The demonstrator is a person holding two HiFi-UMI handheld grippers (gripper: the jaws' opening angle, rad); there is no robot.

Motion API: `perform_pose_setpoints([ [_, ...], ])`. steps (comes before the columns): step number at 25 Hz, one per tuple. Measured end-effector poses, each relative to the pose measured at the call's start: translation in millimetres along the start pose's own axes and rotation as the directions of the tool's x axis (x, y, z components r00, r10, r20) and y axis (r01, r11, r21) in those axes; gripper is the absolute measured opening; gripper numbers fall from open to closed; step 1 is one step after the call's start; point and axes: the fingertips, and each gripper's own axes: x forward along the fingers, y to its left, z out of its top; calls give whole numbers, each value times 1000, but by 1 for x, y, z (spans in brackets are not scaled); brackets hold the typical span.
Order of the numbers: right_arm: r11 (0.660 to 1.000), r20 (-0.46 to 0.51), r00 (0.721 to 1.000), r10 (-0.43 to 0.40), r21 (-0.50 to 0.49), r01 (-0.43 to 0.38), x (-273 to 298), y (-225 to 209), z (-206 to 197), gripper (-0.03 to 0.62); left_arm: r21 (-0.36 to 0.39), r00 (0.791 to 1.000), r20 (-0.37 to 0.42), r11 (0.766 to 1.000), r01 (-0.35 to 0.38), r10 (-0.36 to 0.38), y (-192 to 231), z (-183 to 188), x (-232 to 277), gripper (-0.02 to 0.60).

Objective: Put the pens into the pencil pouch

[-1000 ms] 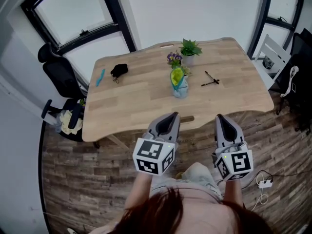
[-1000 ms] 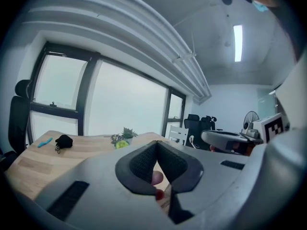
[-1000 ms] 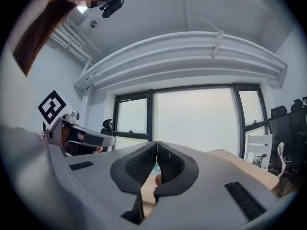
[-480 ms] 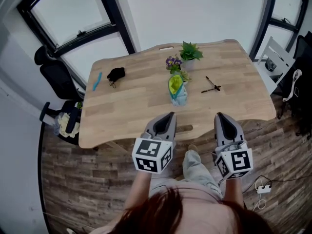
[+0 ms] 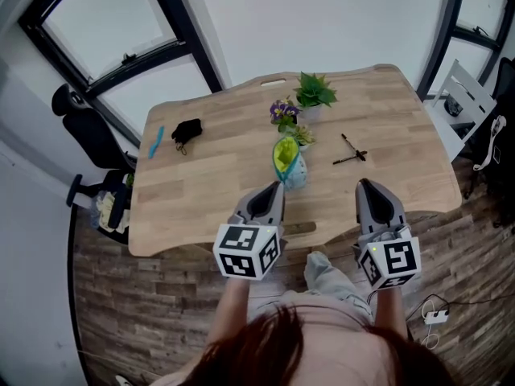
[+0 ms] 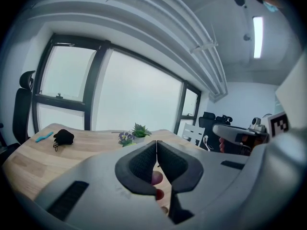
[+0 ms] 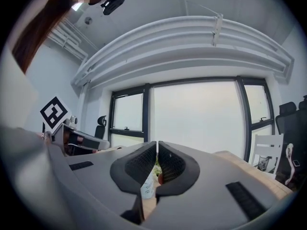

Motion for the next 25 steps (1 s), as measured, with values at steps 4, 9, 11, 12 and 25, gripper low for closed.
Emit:
perform_pose_setpoints([
  [4,1000,-28,1000,-1,-1,1,17,-19,-7,2,-24,1000,-25,1000,-14,14,12,-2,19,3],
  [9,1000,-59,998,5,9,-4,40,-41,-17,2,-61,998,-54,997,-44,41,28,-8,38,3],
  [11,1000,-66,998,13,25,-11,47,-48,-20,2,-78,997,-68,996,-53,48,33,-11,45,3],
  [12,999,-70,997,18,30,-16,51,-51,-22,2,-86,996,-74,995,-58,52,35,-13,48,3],
  [25,997,-172,983,68,-28,-74,90,-88,-60,3,-238,979,-177,961,-141,100,75,-44,80,72],
])
